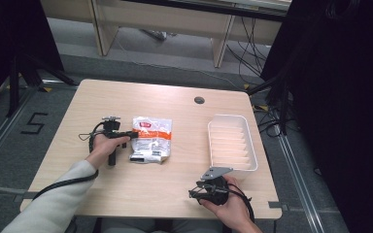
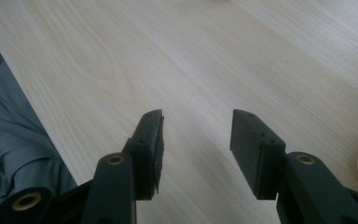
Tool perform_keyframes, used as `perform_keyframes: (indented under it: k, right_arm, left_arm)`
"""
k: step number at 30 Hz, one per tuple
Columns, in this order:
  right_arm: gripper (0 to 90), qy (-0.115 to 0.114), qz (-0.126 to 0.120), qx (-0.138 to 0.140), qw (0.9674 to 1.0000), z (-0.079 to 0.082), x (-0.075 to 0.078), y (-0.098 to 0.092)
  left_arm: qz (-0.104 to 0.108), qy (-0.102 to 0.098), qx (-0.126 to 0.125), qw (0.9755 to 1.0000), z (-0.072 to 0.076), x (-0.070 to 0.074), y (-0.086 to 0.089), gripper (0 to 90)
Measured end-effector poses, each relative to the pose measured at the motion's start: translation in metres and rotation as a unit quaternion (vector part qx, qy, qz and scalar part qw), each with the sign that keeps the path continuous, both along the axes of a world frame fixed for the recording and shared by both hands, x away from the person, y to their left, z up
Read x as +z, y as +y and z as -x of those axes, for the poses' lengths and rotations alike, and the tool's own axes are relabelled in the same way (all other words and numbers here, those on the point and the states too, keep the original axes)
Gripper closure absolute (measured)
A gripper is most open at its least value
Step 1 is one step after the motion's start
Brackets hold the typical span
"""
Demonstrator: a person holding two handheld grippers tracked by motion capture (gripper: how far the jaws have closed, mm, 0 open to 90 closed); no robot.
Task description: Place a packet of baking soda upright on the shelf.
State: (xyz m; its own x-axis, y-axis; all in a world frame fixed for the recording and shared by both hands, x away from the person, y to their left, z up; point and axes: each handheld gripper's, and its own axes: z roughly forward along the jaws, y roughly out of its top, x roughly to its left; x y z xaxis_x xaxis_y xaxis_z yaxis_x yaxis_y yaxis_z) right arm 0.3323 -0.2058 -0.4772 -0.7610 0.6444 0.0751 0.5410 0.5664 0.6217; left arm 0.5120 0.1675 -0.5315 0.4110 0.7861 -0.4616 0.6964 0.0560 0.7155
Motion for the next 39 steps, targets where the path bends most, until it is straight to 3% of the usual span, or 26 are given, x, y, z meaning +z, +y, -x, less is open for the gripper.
perform_keyframes:
  k: [2,3,4,8,11,12,21,22,25,26,29,30,36,39]
  right_arm:
    - [54.7,0.004,0.001,-0.002,1.0,0.0,-0.001,0.001]
    - [54.7,0.004,-0.014,-0.012,0.9998,0.001,-0.003,0.002]
    - [54.6,-0.002,-0.004,-0.006,1.0,0.0,-0.003,0.001]
    - [54.4,0.005,-0.008,-0.006,0.9999,0.0,-0.002,0.001]
    - [54.1,-0.007,0.0,-0.003,1.0,-0.001,-0.004,0.001]
    - [54.1,0.004,-0.007,-0.006,0.9999,0.0,-0.003,0.002]
    - [53.8,0.004,-0.006,-0.006,1.0,0.001,-0.002,0.001]
    - [53.8,-0.005,-0.002,-0.004,1.0,0.001,-0.002,0.001]
    - [53.6,0.003,0.002,-0.004,1.0,0.001,0.0,0.0]
    - [53.2,-0.008,0.002,-0.004,1.0,0.001,-0.003,0.001]
    - [53.2,-0.003,0.007,-0.001,1.0,0.001,-0.001,0.0]
    - [53.1,-0.013,-0.003,-0.006,0.9999,0.001,-0.004,0.002]
    - [52.9,-0.004,0.021,-0.005,0.9998,0.002,0.0,0.001]
    - [52.9,-0.021,0.022,-0.005,0.9995,0.001,0.0,0.002]
  left_arm:
    - [-0.007,-0.003,-0.007,0.9999,0.0,0.0,0.0,76.1]
    - [-0.009,-0.002,-0.009,0.9999,0.0,0.0,-0.001,77.1]
    - [-0.011,-0.002,-0.01,0.9999,0.0,0.0,-0.001,78.7]
    - [-0.016,-0.011,-0.014,0.9997,0.0,0.001,-0.001,86.3]
    - [-0.005,-0.014,-0.015,0.9998,0.001,0.002,0.0,89.1]
    - [-0.001,-0.014,-0.017,0.9997,0.001,0.003,0.001,89.3]
    - [0.027,-0.024,-0.014,0.9992,0.007,0.013,0.001,89.6]
    - [0.032,-0.025,-0.018,0.999,0.009,0.015,0.001,89.6]
    - [0.045,-0.029,-0.026,0.9982,0.013,0.019,0.001,89.7]
    - [0.047,-0.032,-0.026,0.998,0.015,0.021,0.001,89.7]
    - [0.062,-0.044,-0.026,0.9968,0.02,0.027,0.003,89.7]
    - [0.064,-0.047,-0.027,0.9965,0.021,0.029,0.003,89.8]
    - [0.074,-0.078,-0.048,0.993,0.03,0.041,-0.002,89.8]
    - [0.076,-0.09,-0.054,0.9915,0.037,0.047,-0.003,89.8]
